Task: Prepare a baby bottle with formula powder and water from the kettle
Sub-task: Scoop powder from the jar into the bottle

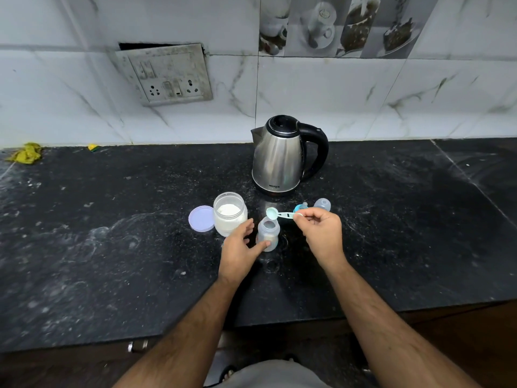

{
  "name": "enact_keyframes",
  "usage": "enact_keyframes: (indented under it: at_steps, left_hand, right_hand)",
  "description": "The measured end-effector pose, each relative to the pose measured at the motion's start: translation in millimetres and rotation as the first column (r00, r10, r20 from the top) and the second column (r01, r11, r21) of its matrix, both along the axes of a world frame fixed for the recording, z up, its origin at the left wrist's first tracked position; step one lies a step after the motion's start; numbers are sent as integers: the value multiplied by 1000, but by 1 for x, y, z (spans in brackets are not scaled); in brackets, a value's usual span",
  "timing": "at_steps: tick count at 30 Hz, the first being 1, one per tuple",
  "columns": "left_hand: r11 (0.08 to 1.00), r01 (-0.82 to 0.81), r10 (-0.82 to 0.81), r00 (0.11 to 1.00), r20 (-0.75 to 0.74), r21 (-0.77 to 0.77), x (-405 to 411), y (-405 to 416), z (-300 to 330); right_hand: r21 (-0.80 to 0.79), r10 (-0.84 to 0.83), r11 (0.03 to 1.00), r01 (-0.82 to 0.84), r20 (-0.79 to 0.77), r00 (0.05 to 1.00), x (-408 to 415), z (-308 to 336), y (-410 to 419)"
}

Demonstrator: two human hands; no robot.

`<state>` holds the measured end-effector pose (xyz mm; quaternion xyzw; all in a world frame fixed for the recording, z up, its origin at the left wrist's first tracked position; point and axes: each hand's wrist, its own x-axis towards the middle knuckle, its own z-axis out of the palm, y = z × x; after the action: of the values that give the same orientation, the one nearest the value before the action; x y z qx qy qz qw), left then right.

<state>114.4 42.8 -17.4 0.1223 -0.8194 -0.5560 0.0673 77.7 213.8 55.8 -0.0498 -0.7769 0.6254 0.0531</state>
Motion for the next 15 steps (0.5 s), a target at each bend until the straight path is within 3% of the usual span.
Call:
enact_keyframes:
  at_steps: [9,15]
  left_hand:
    - [949,-314,308,945,-106,-42,16,-41,9]
    - [950,-304,301,952,-56,-67,8,-63,12]
  right_hand:
    - [37,81,996,-80,-3,997,-24,16,-27]
    - [340,256,916,-212,-87,963,-54,32,-70]
